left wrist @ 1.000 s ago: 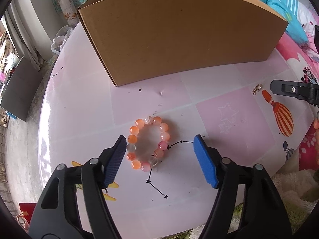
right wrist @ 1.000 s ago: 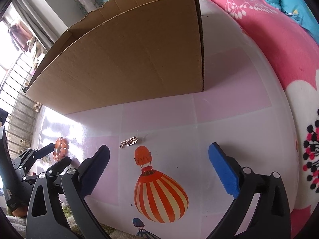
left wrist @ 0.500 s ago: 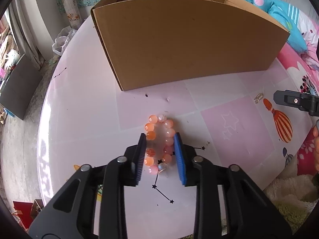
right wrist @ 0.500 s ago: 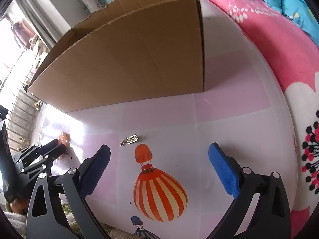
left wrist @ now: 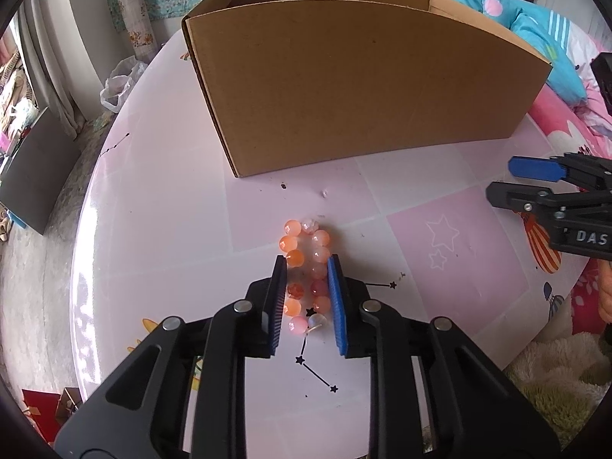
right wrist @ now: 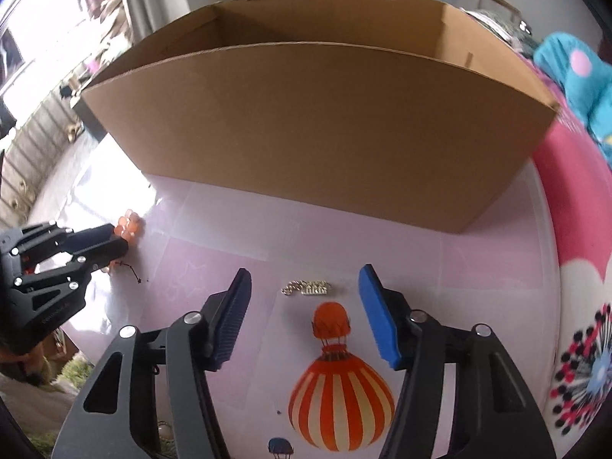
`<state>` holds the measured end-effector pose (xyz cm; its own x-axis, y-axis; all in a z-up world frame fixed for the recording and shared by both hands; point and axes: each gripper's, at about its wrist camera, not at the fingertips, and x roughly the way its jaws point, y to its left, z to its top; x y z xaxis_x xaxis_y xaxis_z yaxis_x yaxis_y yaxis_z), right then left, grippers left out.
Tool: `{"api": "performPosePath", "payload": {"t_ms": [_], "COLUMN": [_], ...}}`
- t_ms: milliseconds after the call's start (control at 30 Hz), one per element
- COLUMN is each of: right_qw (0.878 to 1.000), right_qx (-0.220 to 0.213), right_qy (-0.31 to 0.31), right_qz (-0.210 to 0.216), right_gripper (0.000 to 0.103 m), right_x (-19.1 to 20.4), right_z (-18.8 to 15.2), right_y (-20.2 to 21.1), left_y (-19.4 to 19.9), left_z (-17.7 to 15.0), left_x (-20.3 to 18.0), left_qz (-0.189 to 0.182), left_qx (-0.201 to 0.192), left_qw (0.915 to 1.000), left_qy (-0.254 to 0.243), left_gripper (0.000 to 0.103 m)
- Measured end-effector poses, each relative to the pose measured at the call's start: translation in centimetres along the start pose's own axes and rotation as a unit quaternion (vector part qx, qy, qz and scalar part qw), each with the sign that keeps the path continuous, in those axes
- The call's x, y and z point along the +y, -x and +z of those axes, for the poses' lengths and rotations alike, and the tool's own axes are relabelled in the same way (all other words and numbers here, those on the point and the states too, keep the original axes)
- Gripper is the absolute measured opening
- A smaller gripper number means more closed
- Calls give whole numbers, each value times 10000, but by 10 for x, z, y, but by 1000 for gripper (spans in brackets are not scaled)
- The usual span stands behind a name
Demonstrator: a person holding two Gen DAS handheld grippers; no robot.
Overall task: Organize jewelry
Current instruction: 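Close the left gripper on the orange-pink beaded bracelet, then close the right gripper on the silver spring charm while the left holds the bracelet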
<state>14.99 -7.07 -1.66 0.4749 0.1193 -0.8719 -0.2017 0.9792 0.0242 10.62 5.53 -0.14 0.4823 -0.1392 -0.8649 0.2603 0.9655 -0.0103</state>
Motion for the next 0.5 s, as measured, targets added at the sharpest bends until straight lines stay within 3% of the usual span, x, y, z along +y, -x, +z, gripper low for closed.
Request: {"api": "performPosePath", "payload": {"t_ms": [267,433,500], "right_qw": [9971,9948,9952], "right_qx": [55,198,187], "right_qy": [751,938,887], "right_qz": [65,356,381], "right_gripper": [45,32,22], "right_x": [8,3,0], "right_z": [-1,-1,-1], "right_y": [3,-4,-4], "left_y": [2,4,4], "left_z": [-3,-4,-5], "left_x": [2,2,2], "left_qz": [-34,-46,-51], "left_qx": [-32,-67,-75], "left_qw": [10000,9999,9999], "left_qy": [-59,-69,-51], "left_gripper": [20,20,20]}}
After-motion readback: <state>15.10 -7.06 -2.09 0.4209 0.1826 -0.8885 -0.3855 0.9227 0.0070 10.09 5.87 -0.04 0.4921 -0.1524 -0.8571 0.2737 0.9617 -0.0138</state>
